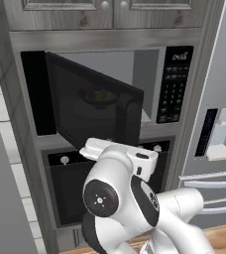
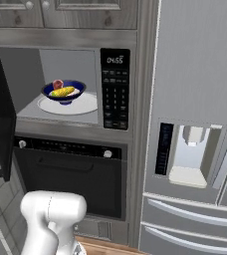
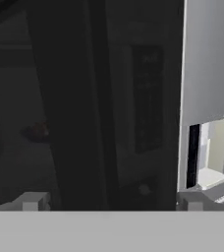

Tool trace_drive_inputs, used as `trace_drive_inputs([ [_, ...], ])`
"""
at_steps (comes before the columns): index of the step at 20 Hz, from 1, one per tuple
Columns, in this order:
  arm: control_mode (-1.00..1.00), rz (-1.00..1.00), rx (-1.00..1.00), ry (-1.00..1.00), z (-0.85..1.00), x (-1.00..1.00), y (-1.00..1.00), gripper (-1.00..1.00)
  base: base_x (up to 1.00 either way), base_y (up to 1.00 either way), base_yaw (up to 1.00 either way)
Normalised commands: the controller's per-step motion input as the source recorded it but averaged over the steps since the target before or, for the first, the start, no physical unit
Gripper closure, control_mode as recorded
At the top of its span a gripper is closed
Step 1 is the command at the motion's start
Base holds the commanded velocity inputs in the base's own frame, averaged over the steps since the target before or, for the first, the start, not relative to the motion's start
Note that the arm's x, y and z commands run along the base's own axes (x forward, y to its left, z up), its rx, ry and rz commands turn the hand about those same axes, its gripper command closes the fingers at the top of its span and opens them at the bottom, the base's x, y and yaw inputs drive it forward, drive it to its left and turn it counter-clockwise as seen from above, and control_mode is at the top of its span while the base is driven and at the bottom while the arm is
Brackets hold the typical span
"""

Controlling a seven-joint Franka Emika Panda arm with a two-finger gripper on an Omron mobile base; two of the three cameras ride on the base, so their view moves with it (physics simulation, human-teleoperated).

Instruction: The microwave is finished heating the steak and corn. Take the bowl containing the food and place it on the dining counter.

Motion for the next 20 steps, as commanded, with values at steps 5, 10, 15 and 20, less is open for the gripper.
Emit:
trace_drive_inputs([
  [5,-1.0,-0.08,-0.01,-0.02,0.0,0.17,0.32,-1.0,0.0,0.0,0.0],
  [10,-1.0,0.0,0.0,-0.03,0.0,-0.9,-0.14,-1.0,0.0,0.0,0.0],
  [15,-1.0,0.0,0.01,-0.07,0.02,-0.56,-0.09,-1.0,0.0,0.0,0.0],
  [20,-1.0,0.21,0.24,0.0,0.17,0.03,-0.8,-1.0,0.0,0.0,0.0],
])
